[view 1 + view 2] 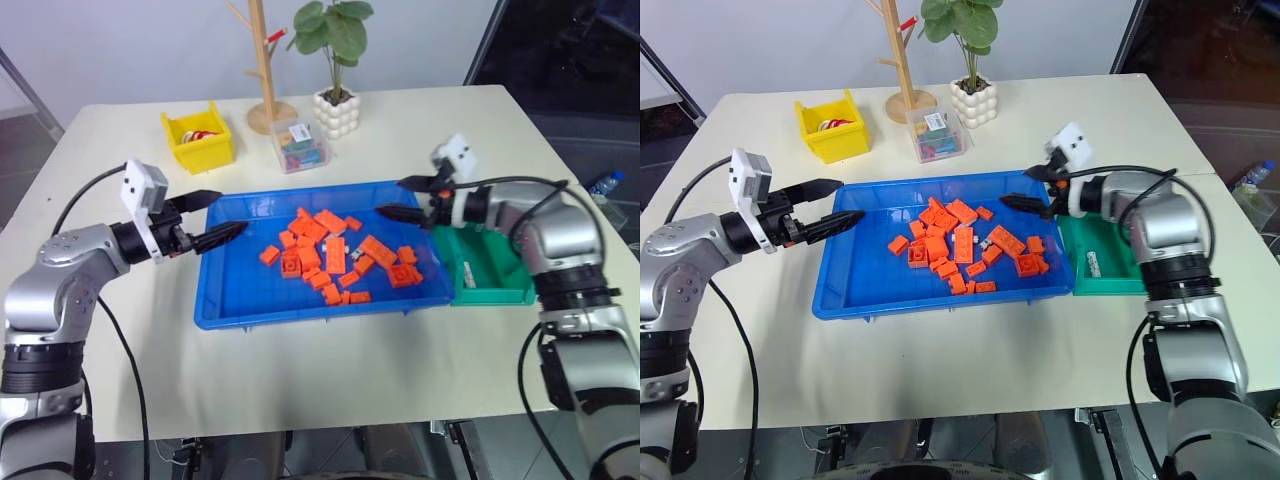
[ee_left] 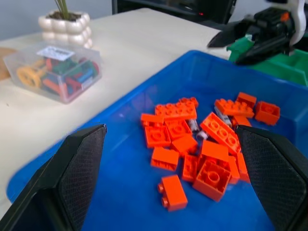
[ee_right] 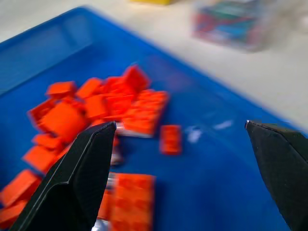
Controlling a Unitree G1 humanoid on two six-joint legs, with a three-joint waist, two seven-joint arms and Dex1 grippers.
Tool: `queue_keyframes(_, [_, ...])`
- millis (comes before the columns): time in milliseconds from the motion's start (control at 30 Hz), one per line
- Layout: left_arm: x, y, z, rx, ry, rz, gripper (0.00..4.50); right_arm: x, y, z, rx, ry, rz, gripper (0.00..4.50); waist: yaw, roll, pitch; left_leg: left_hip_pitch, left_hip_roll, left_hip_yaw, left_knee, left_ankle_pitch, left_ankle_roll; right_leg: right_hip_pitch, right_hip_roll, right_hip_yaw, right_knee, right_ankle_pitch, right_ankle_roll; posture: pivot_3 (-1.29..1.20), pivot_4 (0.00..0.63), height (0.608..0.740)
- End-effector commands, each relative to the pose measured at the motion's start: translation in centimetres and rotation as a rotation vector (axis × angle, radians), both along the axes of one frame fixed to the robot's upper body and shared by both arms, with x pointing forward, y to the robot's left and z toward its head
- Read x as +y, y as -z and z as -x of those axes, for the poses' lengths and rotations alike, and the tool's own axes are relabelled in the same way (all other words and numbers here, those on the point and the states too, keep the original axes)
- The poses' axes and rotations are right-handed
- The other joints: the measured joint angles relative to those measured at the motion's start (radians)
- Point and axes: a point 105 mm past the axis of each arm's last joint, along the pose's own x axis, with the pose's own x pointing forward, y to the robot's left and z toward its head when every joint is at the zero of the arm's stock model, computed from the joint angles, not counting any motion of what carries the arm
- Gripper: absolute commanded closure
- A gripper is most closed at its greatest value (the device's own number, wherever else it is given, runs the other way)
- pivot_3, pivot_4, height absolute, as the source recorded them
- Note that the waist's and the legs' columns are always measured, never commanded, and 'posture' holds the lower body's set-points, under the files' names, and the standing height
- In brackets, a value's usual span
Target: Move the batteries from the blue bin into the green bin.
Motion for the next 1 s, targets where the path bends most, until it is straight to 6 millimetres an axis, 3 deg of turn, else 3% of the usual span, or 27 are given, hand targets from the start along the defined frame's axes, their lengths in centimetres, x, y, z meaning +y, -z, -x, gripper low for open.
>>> queue_keyframes(33, [-0.6,-0.4,0.9,-0.02,0.03,-0.008,0.0,2.1,-0.4,0.9,-0.001,-0.1,0.001,0.08,0.0,0.0,0.0,0.0,0.0,0.0,0.0,0.0,0.0,0.0,0.0,0.0,0.0,0.0,0.0,0.0,0.15,0.74])
queue_keyframes(267, [-1.0,0.2,1.8,0.006,0.047,-0.014,0.0,5.1,1.1,2.3,0.055,-0.213,0.014,0.08,0.0,0.0,0.0,0.0,0.0,-0.001,0.0,0.0,0.0,0.0,0.0,0.0,0.0,0.0,0.0,0.0,0.15,0.74])
queue_keyframes(467, [-1.5,1.3,1.8,0.012,0.06,-0.041,0.0,6.4,1.9,2.4,0.077,-0.251,0.03,0.08,0.0,0.0,0.0,0.0,0.0,-0.001,0.0,0.0,0.0,0.0,0.0,0.0,0.0,0.0,0.0,0.0,0.15,0.74])
queue_keyframes(1000, [-2.1,1.0,1.6,-0.012,0.066,-0.023,0.0,6.4,4.0,0.3,0.077,-0.221,0.098,0.08,-0.001,0.0,0.0,0.0,0.0,-0.001,0.0,0.0,0.0,0.0,0.001,0.0,0.001,0.0,0.0,0.0,0.15,0.74])
